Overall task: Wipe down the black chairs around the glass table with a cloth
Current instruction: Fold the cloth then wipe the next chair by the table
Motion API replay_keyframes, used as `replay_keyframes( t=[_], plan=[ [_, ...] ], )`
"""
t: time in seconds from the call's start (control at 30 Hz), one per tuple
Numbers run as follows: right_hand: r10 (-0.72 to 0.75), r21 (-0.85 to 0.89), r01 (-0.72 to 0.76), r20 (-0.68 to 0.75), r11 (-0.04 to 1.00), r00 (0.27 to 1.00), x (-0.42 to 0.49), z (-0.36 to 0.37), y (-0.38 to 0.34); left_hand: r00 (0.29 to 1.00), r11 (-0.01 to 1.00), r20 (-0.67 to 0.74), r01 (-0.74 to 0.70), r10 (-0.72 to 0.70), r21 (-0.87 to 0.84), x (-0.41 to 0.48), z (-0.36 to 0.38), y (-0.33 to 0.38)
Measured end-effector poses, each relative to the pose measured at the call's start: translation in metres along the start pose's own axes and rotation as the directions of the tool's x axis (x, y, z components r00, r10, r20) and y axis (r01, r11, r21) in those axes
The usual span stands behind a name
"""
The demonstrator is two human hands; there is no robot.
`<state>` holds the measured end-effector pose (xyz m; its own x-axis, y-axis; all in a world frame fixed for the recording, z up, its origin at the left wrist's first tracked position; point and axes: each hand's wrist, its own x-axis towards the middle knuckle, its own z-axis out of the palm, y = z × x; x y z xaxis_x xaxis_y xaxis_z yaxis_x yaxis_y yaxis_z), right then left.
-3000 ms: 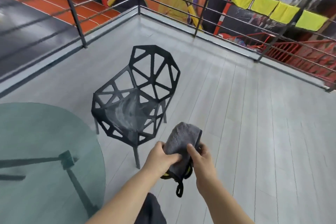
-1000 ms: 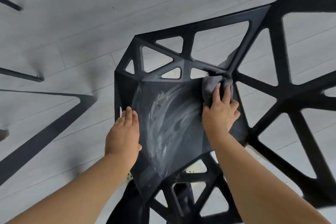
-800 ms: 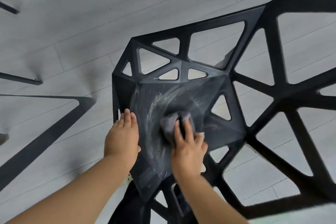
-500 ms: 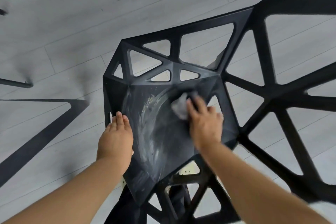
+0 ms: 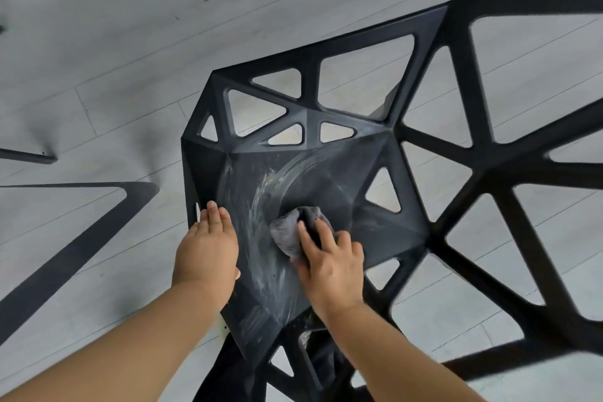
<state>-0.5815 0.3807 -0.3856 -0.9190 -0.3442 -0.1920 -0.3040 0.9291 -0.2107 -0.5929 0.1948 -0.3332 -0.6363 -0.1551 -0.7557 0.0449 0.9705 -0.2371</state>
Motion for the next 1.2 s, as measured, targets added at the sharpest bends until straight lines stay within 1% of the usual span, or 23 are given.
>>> replay_keyframes(
  t=[0.07,0.1,0.2,0.23,0.27,0.3,0.37,0.4,0.43,0.53,0.6,0.63,0.7,0.8,0.83,0.87,0.93,1.0,1.13,1.2],
  plan=[
    [-0.133,-0.090,0.131,-0.015,0.987,0.991,0.024,-0.004,0.022,1.000,1.000,-0.004,0.001,-0.001,0.023,0.001,0.000,0.002],
    [-0.169,-0.135,0.164,-0.028,0.977,0.985,0.044,-0.008,0.036,1.000,1.000,-0.002,0.002,-0.002,0.031,0.001,0.001,0.002],
    [-0.152,-0.248,0.123,-0.103,0.961,0.983,0.104,-0.025,0.083,1.000,0.999,-0.012,0.001,-0.001,0.041,0.001,0.003,0.002],
    [-0.116,-0.266,0.075,-0.143,0.961,0.983,0.119,-0.032,0.097,1.000,0.999,-0.014,-0.006,0.007,0.040,0.000,0.003,0.001],
    [-0.047,-0.264,-0.005,-0.189,0.965,0.981,0.130,-0.037,0.107,1.000,0.999,-0.014,-0.011,0.012,0.039,0.000,0.003,0.001],
    [0.055,-0.239,-0.110,-0.226,0.965,0.972,0.136,-0.039,0.111,1.000,0.999,-0.015,-0.011,0.011,0.038,0.000,0.002,0.001],
    [0.270,-0.154,-0.309,-0.228,0.939,0.935,0.131,-0.032,0.097,1.000,0.999,-0.016,-0.008,0.008,0.037,0.000,0.003,0.001],
    [0.329,-0.101,-0.354,-0.203,0.930,0.922,0.119,-0.026,0.083,1.000,0.999,-0.018,-0.005,0.005,0.040,0.000,0.003,0.001],
    [0.329,-0.063,-0.345,-0.181,0.937,0.927,0.101,-0.020,0.068,1.000,0.999,-0.017,-0.003,0.004,0.045,0.000,0.003,0.001],
    [0.204,-0.010,-0.206,-0.109,0.978,0.973,0.021,-0.004,0.033,1.000,1.000,-0.012,0.004,-0.003,0.030,-0.001,0.001,0.001],
    [0.178,0.042,-0.176,-0.074,0.984,0.981,-0.016,-0.002,0.027,1.000,1.000,-0.019,0.007,-0.007,0.015,0.000,0.000,0.001],
    [0.177,0.054,-0.174,-0.054,0.983,0.983,-0.020,-0.001,0.029,1.000,1.000,-0.020,0.003,-0.003,0.008,0.000,0.000,0.001],
    [0.155,0.026,-0.154,-0.069,0.988,0.985,-0.003,-0.003,0.038,1.000,1.000,-0.019,-0.003,0.003,0.016,-0.001,0.000,0.002],
    [0.151,-0.037,-0.157,-0.140,0.987,0.979,0.062,-0.012,0.056,0.999,0.999,-0.032,-0.002,0.004,0.036,-0.001,0.003,0.003],
    [0.124,-0.069,-0.137,-0.164,0.988,0.979,0.086,-0.017,0.062,0.999,0.999,-0.035,-0.002,0.004,0.047,-0.001,0.003,0.003],
    [0.089,-0.102,-0.108,-0.173,0.989,0.981,0.106,-0.022,0.065,0.999,0.999,-0.032,-0.004,0.006,0.054,-0.001,0.003,0.003],
    [0.048,-0.157,-0.071,-0.147,0.985,0.988,0.124,-0.030,0.066,1.000,0.998,-0.025,-0.007,0.008,0.063,-0.002,0.002,0.003],
    [0.042,-0.195,-0.064,-0.115,0.979,0.992,0.110,-0.031,0.065,1.000,0.997,-0.025,-0.007,0.009,0.078,-0.003,0.000,0.003],
    [0.002,-0.262,-0.018,-0.061,0.965,0.998,0.036,-0.030,0.083,1.000,0.997,-0.020,-0.006,0.007,0.073,-0.002,-0.001,0.002],
    [0.029,-0.274,-0.041,-0.050,0.961,0.998,0.016,-0.034,0.091,1.000,0.998,-0.016,-0.014,0.015,0.066,-0.002,-0.001,0.000]
  ],
)
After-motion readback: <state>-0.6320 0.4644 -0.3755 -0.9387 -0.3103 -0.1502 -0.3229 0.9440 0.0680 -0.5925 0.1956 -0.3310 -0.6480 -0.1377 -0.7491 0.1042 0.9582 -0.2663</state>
